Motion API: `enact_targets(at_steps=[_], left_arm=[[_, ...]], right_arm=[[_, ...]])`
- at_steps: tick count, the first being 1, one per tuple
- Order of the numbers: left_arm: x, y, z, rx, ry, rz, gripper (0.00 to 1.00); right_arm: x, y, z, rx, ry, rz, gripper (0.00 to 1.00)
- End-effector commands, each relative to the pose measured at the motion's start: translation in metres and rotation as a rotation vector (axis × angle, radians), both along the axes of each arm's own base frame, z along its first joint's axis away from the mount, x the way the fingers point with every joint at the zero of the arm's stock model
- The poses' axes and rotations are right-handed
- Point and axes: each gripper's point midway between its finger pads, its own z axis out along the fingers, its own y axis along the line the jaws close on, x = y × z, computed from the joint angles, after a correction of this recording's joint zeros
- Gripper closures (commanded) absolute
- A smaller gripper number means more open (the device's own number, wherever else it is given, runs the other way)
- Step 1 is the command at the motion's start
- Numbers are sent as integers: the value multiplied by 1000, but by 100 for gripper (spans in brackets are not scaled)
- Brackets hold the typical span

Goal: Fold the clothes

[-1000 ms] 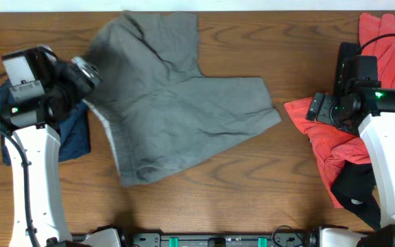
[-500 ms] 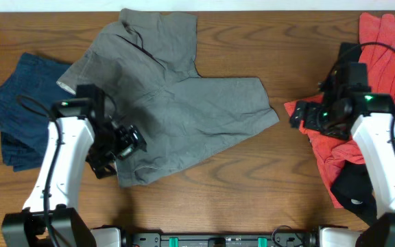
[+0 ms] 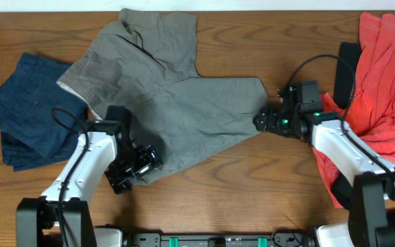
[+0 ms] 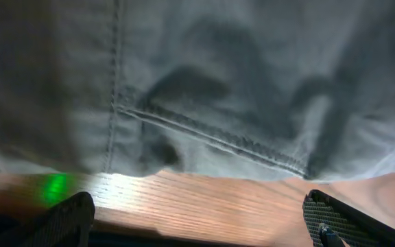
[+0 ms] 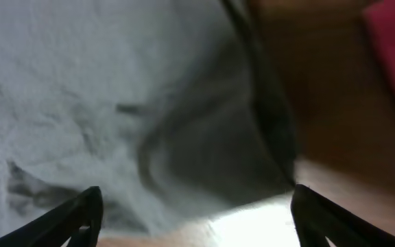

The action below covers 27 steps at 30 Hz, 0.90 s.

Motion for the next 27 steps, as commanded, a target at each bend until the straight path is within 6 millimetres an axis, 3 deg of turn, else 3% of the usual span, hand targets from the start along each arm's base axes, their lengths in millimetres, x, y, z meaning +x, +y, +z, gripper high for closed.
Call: enact_targets(at_steps=[1,2,3,6,7,11,16,18,19,20,21,22,23,25,26,27], left_arm=[[-2,-2,-2,7,12,6,2],[-2,-2,-2,7,12,6,2],[-2,-2,-2,7,12,6,2],[-2,-2,-2,7,14,5,2],[-3,-2,-2,7,17,5,1],[-5,-2,-2,8,24,5,1],[-3,-2,-2,7,16,5,1],[-3,-2,-2,7,15,6,1],[-3,-2,-2,7,15,6,1],[-2,-2,-2,7,12,5,1],[-2,-2,-2,7,11,5,1],[-1,-2,-2,6,8,6,1],[-1,-2,-2,6,7,6,1],[0,-2,-2,6,5,6,1],[-1,-2,-2,6,6,5,1],[-1,-2,-2,6,8,5,1]], right_arm=[[-5,5,-23,-3,66,-38,18],[-6,2,-28,-19,80,-55,23],[-7,-3,-36,-44,100,-85,35],[-13,-20,-46,-101,147,-142,87],[-18,-24,-46,-110,170,-153,99],[-53,-55,-35,-178,303,-261,99],[-115,-103,-1,-381,445,-433,99],[-125,-106,14,-395,433,-441,93],[-124,-104,19,-382,412,-434,82],[-122,-100,25,-363,383,-410,50],[-119,-97,31,-346,351,-389,25],[-116,-95,36,-337,317,-374,11],[-110,-95,42,-330,272,-362,9],[-93,-94,56,-312,159,-332,20],[-84,-95,63,-306,102,-320,34],[-72,-96,71,-300,38,-311,65]])
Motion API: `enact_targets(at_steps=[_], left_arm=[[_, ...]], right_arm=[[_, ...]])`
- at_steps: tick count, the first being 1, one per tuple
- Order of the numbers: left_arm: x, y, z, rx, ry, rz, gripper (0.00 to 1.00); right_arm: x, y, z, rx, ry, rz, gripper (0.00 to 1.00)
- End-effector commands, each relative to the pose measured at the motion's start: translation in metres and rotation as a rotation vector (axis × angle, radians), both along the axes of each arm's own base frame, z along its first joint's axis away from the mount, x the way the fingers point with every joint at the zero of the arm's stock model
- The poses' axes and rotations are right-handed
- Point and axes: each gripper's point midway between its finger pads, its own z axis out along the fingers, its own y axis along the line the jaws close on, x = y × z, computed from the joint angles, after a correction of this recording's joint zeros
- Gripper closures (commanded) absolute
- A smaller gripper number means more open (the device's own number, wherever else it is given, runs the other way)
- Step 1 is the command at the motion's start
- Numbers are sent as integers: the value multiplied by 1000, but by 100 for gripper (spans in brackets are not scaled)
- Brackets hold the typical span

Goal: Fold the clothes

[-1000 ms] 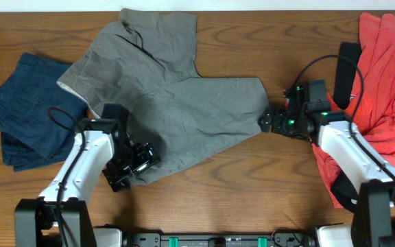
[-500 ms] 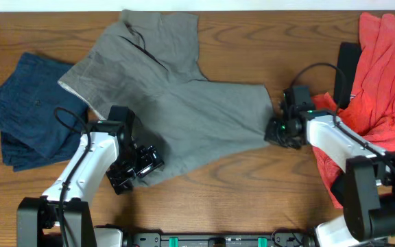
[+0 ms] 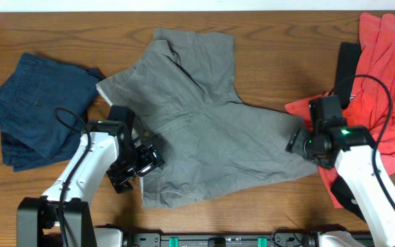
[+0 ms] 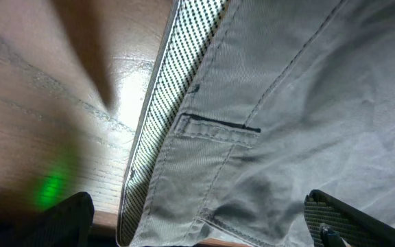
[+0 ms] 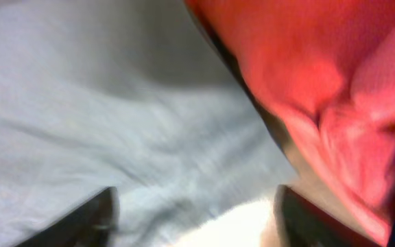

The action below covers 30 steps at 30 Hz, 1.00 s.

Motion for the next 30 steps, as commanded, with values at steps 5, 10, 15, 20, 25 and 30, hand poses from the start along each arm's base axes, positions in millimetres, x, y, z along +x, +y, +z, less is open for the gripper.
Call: enact_targets(at_steps=[5,10,15,20,25,30], left_arm=[[-4,0,-2,4,18,1,1],[-4,0,-2,4,17,1,1],[-4,0,-2,4,17,1,1],[-4,0,-2,4,17,1,2],[-4,0,-2,5,19,1,2],[-4,0,-2,5,22,1,2]], right_arm=[[49,-36,28,-76,-229,46,98],[59,-58,-2,-47,-166,68,99],[51,-73,-51,-11,-15,16,99],[24,-92,-92,-42,173,-51,99],[-39,-166,-90,-286,347,-525,99],[-74,-212,-77,-185,344,-868,99]])
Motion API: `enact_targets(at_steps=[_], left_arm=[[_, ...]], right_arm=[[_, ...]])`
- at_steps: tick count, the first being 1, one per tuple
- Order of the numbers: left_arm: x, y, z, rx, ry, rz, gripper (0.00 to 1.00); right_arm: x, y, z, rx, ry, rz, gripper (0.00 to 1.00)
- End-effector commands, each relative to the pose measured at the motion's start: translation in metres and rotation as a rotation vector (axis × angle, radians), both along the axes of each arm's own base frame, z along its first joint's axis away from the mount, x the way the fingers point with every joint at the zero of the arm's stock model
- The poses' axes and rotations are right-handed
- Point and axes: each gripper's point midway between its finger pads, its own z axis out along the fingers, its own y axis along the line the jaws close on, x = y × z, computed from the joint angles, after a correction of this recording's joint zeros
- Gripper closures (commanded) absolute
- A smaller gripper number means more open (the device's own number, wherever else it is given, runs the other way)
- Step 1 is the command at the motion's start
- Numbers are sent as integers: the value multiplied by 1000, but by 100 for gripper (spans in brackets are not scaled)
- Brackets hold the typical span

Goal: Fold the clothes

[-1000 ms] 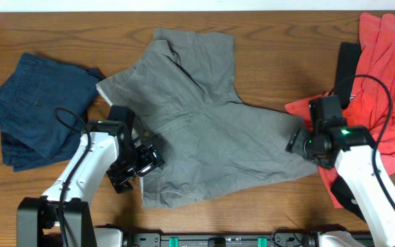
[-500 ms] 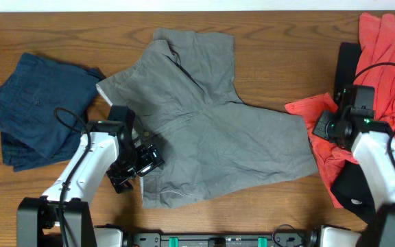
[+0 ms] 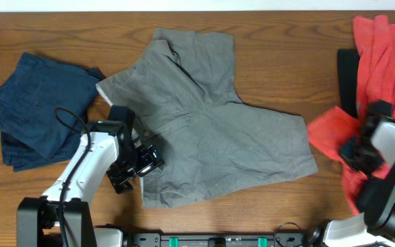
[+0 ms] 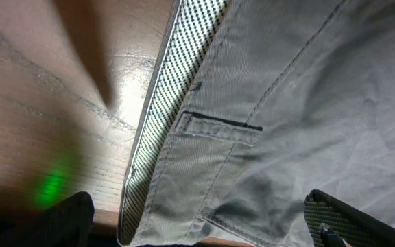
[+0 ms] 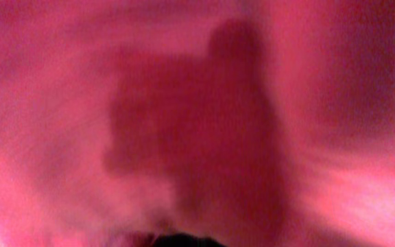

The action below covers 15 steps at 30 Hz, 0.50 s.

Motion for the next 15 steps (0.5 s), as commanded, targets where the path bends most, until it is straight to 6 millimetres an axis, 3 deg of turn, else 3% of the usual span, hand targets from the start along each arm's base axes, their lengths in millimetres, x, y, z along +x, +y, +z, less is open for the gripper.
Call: enact_targets(at_steps=[1,4,6,8,10,13,15], left_arm=[[-4,0,-2,5,18,1,2],[-3,0,-2,5,15,1,2],[-2,0,-2,4,9,1,2],[0,0,-2,3,2,1,2],[0,0,-2,3,1,1,2],[0,0,-2,3,1,1,2],[0,0,-2,3,1,1,2]], right_arm=[[-22,-39,8,-34,-35,-267,99],[30,-28,22,222,-307,-60,99],[74,-2,47,383,-537,157,97],[104,27,78,499,-717,338,93],[123,60,106,577,-835,508,91],[140,103,120,613,-856,678,82],[150,130,120,619,-848,779,65]])
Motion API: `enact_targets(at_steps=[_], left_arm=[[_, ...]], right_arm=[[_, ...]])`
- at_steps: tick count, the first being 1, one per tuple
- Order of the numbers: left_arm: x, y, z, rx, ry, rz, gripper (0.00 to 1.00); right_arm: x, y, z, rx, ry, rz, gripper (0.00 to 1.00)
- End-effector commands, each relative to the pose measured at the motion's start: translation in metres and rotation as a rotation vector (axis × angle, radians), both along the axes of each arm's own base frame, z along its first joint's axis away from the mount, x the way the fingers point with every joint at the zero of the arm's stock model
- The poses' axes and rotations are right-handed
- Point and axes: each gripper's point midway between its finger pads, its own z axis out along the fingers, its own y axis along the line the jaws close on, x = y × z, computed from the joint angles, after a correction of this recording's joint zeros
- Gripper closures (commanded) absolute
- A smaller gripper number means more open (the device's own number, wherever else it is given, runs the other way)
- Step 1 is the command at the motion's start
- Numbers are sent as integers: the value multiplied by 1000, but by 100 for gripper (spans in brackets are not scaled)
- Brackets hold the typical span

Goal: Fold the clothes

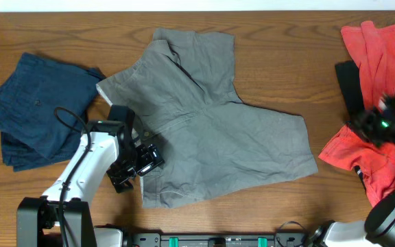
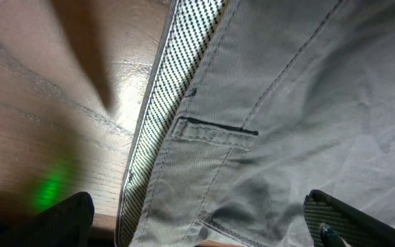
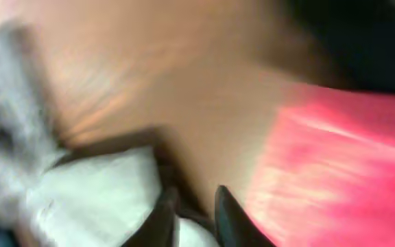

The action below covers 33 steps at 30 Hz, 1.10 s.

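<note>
Grey shorts lie spread flat mid-table, one leg pointing up and the other right. My left gripper rests at their lower left corner. Seen from the left wrist, that gripper is open, with the checkered waistband lining and grey cloth between its wide-apart fingers. My right gripper hovers at the left edge of a red garment. The blurred right wrist view shows this gripper with its fingers close together and nothing visible between them, beside red cloth.
Folded dark blue shorts lie at the far left. A black item lies partly under the red garment at the right, whose lower part reaches toward the front edge.
My right gripper moved from low on the red cloth near the right edge to higher up at its left side. The red cloth changed shape. Left gripper and grey shorts stayed put.
At first the grey shorts lay further left and back, both grippers open at their hems. Then the shorts lay shifted right and flatter, my right gripper at the leg end. After that it was among the red cloth, and now its fingers are together.
</note>
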Motion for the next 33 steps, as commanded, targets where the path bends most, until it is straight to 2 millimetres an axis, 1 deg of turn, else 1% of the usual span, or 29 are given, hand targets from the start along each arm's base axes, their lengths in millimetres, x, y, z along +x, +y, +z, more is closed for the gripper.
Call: enact_targets(at_steps=[1,4,5,6,7,9,12,15,17,20,22,25,27,29,33], left_arm=[[-2,0,-2,4,11,1,2],[-2,0,-2,4,10,1,2],[-2,0,-2,4,10,1,2],[-2,0,-2,4,10,1,2],[-2,0,-2,4,10,1,2],[-1,0,-2,4,9,1,2],[0,0,-2,4,3,1,2],[0,0,-2,4,3,1,2],[0,0,-2,4,3,1,2],[0,0,-2,4,3,1,2],[0,0,-2,4,3,1,2],[0,0,-2,4,3,1,2],[0,0,-2,4,3,1,2],[0,0,-2,4,3,1,2],[0,0,-2,4,3,1,2]], right_arm=[[22,67,25,30,-166,271,60],[37,100,16,-71,-168,352,45],[43,110,13,-103,-169,365,42],[49,119,10,-133,-175,376,41],[58,129,5,-177,-182,377,37],[74,145,0,-239,-212,378,34],[102,178,-6,-310,-309,388,30],[129,210,-16,-301,-380,385,26],[147,226,-24,-279,-382,399,22],[173,243,-33,-279,-348,426,10],[196,248,-34,-293,-335,423,1],[229,256,-31,-294,-356,420,1],[246,263,-31,-281,-367,431,1],[257,274,-35,-256,-375,461,1],[270,291,-59,-246,-367,486,1]])
